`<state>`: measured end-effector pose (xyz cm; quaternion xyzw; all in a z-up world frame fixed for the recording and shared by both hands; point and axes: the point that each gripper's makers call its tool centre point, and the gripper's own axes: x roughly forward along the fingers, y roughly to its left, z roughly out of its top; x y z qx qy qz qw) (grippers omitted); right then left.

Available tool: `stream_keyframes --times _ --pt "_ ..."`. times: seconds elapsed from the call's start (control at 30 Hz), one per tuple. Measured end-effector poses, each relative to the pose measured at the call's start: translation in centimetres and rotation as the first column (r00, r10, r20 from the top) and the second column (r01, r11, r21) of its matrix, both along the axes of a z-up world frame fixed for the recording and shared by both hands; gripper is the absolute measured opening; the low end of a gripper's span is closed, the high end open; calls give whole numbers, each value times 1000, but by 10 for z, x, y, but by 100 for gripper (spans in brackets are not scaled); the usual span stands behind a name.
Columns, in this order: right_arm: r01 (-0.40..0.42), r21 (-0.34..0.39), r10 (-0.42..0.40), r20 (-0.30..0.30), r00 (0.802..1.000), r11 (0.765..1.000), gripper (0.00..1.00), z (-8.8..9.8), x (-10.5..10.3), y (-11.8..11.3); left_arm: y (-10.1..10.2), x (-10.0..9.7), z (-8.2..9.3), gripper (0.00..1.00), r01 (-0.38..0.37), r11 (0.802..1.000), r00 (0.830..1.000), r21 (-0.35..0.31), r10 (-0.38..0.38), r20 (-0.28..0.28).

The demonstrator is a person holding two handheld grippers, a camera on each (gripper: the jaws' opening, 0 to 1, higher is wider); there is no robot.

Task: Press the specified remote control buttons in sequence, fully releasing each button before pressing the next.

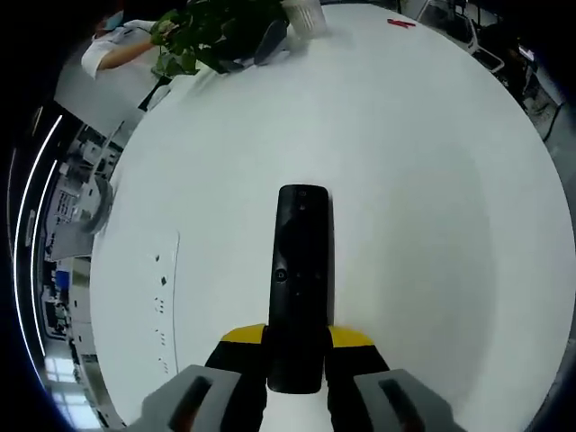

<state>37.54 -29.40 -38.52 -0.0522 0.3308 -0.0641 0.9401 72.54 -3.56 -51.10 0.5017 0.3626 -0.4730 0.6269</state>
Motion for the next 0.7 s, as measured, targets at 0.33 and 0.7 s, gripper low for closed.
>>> stream_keyframes --times 0.33,0.7 --pt "-5 -3 5 -1 1000 1000 95 0 1 0 0 -1 0 24 6 1000 1000 -23 -7 -21" --pt "-30 -17 30 3 1000 999 100 0 2 4 0 -3 1 26 -80 997 997 -14 80 -4"
